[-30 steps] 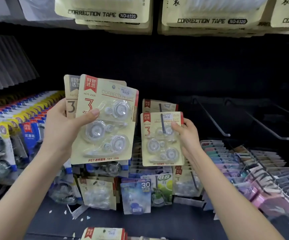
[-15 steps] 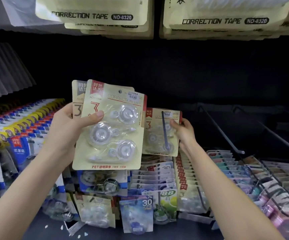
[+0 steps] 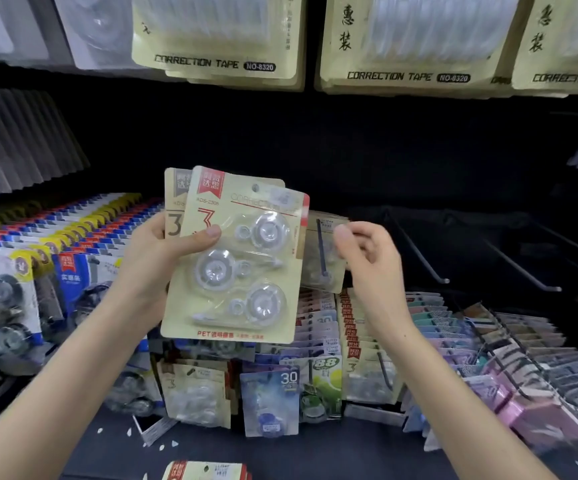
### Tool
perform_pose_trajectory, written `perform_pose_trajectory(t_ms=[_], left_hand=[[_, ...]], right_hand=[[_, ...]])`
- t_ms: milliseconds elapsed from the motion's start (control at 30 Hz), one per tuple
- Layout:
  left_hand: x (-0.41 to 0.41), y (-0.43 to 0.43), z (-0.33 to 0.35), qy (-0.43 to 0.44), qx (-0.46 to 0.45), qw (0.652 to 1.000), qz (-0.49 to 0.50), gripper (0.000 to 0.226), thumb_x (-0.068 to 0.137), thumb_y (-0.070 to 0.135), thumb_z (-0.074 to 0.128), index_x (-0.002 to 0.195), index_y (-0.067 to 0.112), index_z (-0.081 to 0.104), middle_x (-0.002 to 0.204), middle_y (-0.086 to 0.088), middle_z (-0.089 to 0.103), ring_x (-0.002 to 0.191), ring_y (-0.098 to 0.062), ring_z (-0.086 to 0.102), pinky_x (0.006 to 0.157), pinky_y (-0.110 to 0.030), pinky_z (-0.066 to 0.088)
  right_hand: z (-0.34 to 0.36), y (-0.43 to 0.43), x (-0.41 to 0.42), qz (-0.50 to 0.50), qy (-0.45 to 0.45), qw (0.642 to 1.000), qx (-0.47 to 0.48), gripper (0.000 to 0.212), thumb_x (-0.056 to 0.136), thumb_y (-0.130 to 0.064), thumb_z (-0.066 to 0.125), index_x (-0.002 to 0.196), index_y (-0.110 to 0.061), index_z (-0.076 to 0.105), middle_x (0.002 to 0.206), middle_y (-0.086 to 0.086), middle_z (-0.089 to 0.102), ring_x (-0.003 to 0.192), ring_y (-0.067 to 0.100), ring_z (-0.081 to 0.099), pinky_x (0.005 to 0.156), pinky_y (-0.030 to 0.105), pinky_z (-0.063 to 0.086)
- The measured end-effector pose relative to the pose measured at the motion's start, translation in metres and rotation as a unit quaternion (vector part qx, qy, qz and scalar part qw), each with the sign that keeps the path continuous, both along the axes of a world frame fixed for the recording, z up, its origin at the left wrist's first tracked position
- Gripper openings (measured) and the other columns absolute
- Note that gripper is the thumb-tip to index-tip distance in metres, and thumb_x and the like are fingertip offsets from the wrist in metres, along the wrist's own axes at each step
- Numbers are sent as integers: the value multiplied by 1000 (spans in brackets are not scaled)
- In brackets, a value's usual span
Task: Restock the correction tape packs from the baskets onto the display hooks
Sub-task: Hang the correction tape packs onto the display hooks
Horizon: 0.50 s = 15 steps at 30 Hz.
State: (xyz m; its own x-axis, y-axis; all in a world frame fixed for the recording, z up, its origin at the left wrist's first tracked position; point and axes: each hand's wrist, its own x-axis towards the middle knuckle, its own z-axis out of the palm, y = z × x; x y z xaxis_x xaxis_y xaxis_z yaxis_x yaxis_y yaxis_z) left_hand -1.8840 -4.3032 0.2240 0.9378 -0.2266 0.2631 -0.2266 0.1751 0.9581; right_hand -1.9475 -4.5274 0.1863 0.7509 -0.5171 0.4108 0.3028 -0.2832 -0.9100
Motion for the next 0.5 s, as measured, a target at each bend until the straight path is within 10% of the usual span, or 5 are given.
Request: perform_pose_trajectory(t_ms=[133,500], left_hand=[[-14,3,-6,27,-8,999,-34,44,64,14,75,107,12,66,102,-7,75,90,-27,73,73,-40,59],[-30,9,-28,0,9,1000,-25,47,75,24,71,117,7,61,106,-7,75,95,-25,72,78,-39,57]], right_hand=[[12,29,-19,132,76,988,36,61,68,-63,65,114,-22,61,105,-3,72,97,12,69,83,28,56],[-14,37,-35,149,103,964,194,30,83,-16,74,107,-9,58,103,5,75,94,22,73,72,33,58]])
